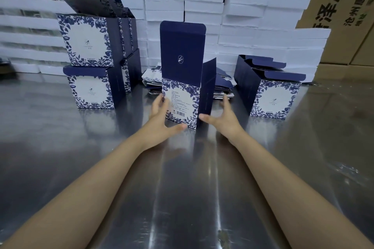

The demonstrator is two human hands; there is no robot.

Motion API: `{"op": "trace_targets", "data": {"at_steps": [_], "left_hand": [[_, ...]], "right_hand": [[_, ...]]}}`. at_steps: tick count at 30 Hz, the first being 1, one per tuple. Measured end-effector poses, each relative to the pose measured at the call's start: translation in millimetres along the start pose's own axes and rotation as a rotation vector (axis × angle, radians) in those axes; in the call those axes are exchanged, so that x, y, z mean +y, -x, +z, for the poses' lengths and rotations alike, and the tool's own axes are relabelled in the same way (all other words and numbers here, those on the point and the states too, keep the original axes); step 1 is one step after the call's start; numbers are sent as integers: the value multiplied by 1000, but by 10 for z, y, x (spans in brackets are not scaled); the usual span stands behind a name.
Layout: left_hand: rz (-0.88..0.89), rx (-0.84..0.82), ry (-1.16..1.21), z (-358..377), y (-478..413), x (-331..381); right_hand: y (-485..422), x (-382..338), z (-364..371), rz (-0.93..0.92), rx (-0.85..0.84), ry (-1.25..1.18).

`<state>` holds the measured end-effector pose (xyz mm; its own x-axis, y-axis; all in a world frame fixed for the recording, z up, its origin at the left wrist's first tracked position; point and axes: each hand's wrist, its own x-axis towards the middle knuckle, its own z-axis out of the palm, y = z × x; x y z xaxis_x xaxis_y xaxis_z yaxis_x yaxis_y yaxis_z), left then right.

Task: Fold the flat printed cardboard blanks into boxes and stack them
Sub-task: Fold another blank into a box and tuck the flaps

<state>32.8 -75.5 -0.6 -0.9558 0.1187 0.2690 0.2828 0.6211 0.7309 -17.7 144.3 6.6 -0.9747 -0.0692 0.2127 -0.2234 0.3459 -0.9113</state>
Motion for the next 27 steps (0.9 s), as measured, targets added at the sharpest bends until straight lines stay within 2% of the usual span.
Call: {"op": "trace_targets", "data": {"at_steps": [2,4,7,10,13,15,20,22,24,26,27], "left_hand": [[-46,-130,32,-26,31,18],[-57,-152,-7,-45,39,41],[50,-1,103,-54,15,79],[-48,189,161,-84,-8,55],[-177,295,142,-91,-37,22],[-179,348,148,-87,-45,30],[-140,351,156,-75,-46,46],[-105,324,226,-83,-39,52],[-82,272,325,-82,-39,36],[-166,273,339,-84,-77,1],[-236,307,307,-89,-98,-10]], "right_hand": [[13,-7,16,-47,-87,93],[32,-14,45,-86,-66,26],[84,-80,37,-110,0,-195],[97,-102,3,-75,25,-370],[114,-93,33,-139,208,-206],[103,-85,42,-142,253,-105],[109,-125,46,38,26,2],[180,-175,81,-47,-88,-9],[271,-219,118,-217,-200,44],[327,-239,187,-324,-272,92],[365,-264,231,-317,-305,70]]}}
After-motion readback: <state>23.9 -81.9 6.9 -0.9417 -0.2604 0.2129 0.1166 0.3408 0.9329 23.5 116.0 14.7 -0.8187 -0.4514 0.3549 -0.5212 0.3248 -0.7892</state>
